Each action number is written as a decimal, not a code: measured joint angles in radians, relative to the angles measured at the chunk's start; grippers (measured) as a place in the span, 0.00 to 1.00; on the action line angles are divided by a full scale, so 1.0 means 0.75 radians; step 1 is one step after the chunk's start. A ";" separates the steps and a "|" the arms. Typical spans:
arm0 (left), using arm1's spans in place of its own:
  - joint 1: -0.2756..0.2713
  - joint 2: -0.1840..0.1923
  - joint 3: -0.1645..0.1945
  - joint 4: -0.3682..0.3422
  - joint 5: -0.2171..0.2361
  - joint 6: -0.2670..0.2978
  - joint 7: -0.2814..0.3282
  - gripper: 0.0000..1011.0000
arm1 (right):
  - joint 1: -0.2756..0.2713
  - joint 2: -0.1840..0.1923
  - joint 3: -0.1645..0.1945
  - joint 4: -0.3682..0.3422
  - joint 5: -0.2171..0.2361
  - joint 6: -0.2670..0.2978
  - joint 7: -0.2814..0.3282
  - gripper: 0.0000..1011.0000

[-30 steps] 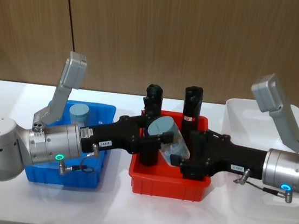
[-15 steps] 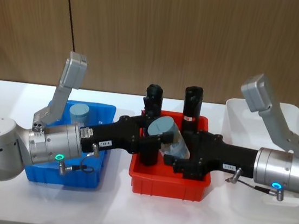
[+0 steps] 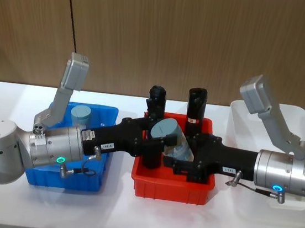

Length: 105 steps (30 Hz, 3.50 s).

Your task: Pick the cotton swabs from the blue box and place them into the white box.

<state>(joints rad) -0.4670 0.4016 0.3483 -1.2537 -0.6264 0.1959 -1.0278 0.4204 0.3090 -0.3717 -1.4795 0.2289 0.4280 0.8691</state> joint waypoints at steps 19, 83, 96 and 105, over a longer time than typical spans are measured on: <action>0.000 0.000 0.000 0.000 0.000 0.000 0.000 0.91 | 0.013 0.004 -0.013 0.008 0.018 -0.005 -0.012 0.65; 0.000 0.000 0.000 0.000 0.000 0.000 0.000 0.99 | 0.038 0.180 0.146 0.283 0.061 -0.127 -0.464 0.65; 0.000 0.000 0.000 0.000 0.000 0.000 0.000 0.99 | 0.059 0.179 0.139 0.351 0.006 -0.136 -0.462 0.86; 0.000 0.000 0.000 0.000 0.000 0.000 0.000 0.99 | 0.058 0.182 0.134 0.354 -0.004 -0.145 -0.453 0.99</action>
<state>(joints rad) -0.4669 0.4016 0.3483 -1.2536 -0.6264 0.1959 -1.0279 0.4639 0.4457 -0.2708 -1.2137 0.2258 0.3195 0.5290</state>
